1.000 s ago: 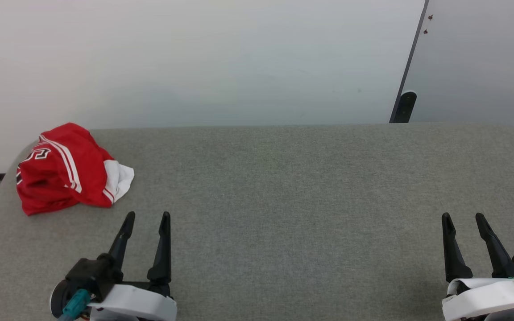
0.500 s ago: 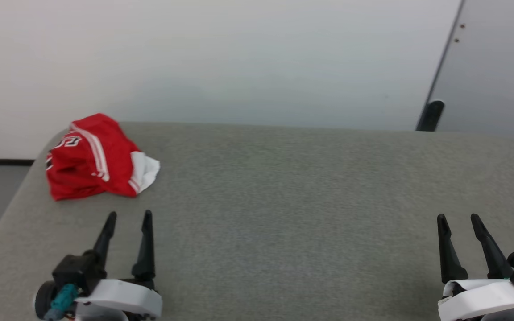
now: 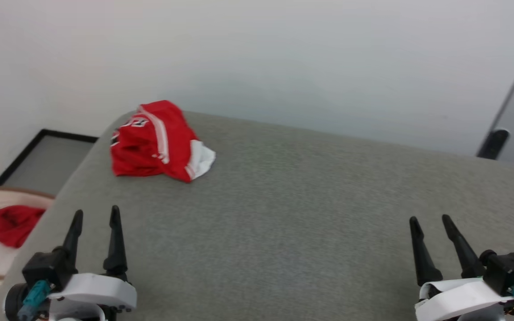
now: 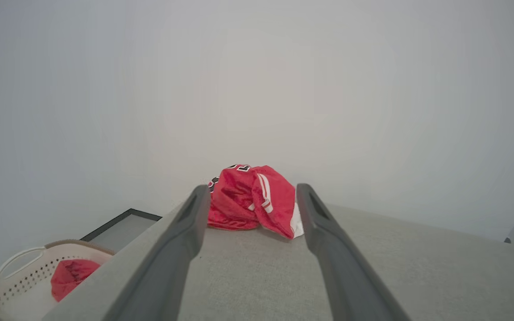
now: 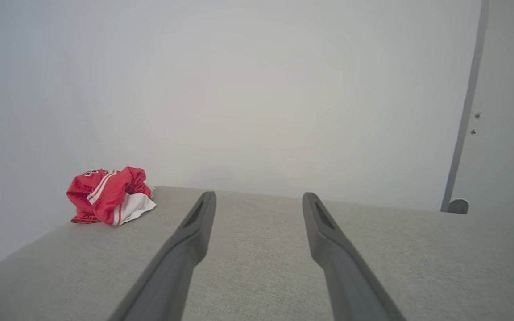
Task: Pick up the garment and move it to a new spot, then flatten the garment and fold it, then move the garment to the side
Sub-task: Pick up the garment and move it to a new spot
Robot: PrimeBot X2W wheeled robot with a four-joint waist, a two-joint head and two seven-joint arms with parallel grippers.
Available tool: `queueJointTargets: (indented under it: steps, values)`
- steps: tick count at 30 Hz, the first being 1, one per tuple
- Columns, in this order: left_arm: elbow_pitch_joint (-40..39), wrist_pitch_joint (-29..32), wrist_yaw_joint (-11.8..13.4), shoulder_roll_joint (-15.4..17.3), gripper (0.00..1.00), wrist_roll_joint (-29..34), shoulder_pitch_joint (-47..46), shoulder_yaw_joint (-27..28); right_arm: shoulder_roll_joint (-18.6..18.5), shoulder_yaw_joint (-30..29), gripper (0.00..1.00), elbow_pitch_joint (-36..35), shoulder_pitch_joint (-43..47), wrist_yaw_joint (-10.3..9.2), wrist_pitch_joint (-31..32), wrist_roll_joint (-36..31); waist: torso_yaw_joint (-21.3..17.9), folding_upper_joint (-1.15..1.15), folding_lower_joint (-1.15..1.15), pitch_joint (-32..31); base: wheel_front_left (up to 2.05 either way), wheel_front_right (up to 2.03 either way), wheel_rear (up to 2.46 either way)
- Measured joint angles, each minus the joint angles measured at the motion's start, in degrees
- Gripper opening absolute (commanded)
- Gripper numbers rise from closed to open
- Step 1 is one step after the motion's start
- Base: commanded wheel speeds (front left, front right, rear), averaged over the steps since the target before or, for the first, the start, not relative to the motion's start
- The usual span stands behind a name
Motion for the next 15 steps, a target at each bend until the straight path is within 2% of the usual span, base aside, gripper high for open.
queueJointTargets:
  steps: [9,15]
  values:
    - [0.81,0.00,0.01,-0.34,1.00,0.41,-0.87,0.18,0.65,1.15,1.00,0.68,-0.18,0.00,0.00,0.03,5.62,0.00,0.00,-0.63,0.00,0.00,0.00]
    - [3.63,0.00,0.00,0.01,1.00,-0.85,-3.28,-0.55,0.53,1.27,1.00,0.81,-0.38,0.00,0.00,-0.05,7.45,0.00,0.00,-0.19,0.00,0.00,0.00]
